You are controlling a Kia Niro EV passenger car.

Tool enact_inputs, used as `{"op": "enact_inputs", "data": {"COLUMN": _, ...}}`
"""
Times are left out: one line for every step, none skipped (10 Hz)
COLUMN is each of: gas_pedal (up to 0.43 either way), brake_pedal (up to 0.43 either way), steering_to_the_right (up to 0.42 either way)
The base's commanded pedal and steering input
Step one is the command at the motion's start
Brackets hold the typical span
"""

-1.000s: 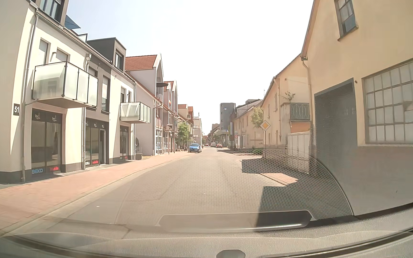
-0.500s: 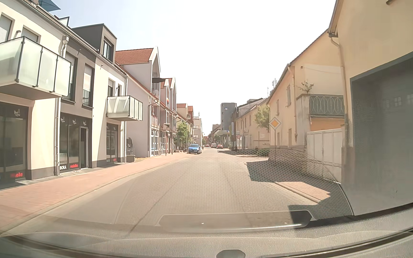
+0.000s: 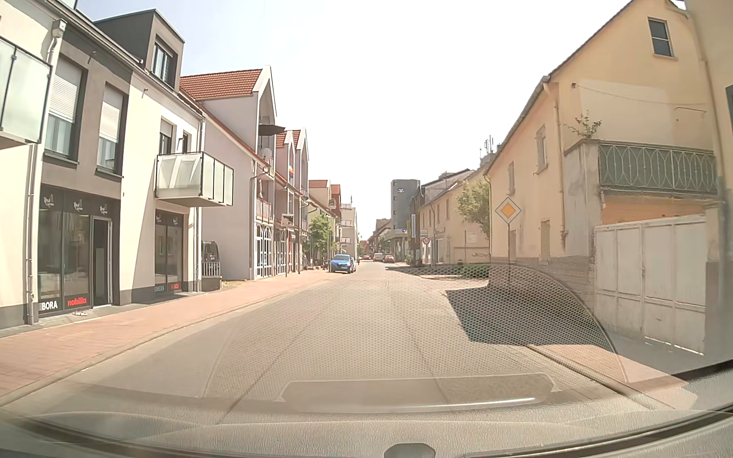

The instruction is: Follow the waypoints while adhering to traffic rules and regulations

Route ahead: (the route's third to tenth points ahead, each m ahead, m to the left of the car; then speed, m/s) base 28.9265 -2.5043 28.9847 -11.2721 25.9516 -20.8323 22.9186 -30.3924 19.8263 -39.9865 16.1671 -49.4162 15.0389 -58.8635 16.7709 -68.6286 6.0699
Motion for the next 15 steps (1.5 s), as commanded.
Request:
{"op": "enact_inputs", "data": {"gas_pedal": 0.000, "brake_pedal": 0.000, "steering_to_the_right": 0.003}}
{"op": "enact_inputs", "data": {"gas_pedal": 0.000, "brake_pedal": 0.000, "steering_to_the_right": 0.003}}
{"op": "enact_inputs", "data": {"gas_pedal": 0.000, "brake_pedal": 0.024, "steering_to_the_right": 0.004}}
{"op": "enact_inputs", "data": {"gas_pedal": 0.000, "brake_pedal": 0.049, "steering_to_the_right": 0.004}}
{"op": "enact_inputs", "data": {"gas_pedal": 0.000, "brake_pedal": 0.079, "steering_to_the_right": 0.004}}
{"op": "enact_inputs", "data": {"gas_pedal": 0.000, "brake_pedal": 0.128, "steering_to_the_right": 0.004}}
{"op": "enact_inputs", "data": {"gas_pedal": 0.000, "brake_pedal": 0.171, "steering_to_the_right": 0.004}}
{"op": "enact_inputs", "data": {"gas_pedal": 0.000, "brake_pedal": 0.195, "steering_to_the_right": 0.004}}
{"op": "enact_inputs", "data": {"gas_pedal": 0.000, "brake_pedal": 0.220, "steering_to_the_right": 0.004}}
{"op": "enact_inputs", "data": {"gas_pedal": 0.000, "brake_pedal": 0.220, "steering_to_the_right": 0.005}}
{"op": "enact_inputs", "data": {"gas_pedal": 0.000, "brake_pedal": 0.213, "steering_to_the_right": 0.007}}
{"op": "enact_inputs", "data": {"gas_pedal": 0.000, "brake_pedal": 0.195, "steering_to_the_right": 0.010}}
{"op": "enact_inputs", "data": {"gas_pedal": 0.000, "brake_pedal": 0.165, "steering_to_the_right": 0.012}}
{"op": "enact_inputs", "data": {"gas_pedal": 0.000, "brake_pedal": 0.152, "steering_to_the_right": 0.013}}
{"op": "enact_inputs", "data": {"gas_pedal": 0.000, "brake_pedal": 0.116, "steering_to_the_right": 0.014}}
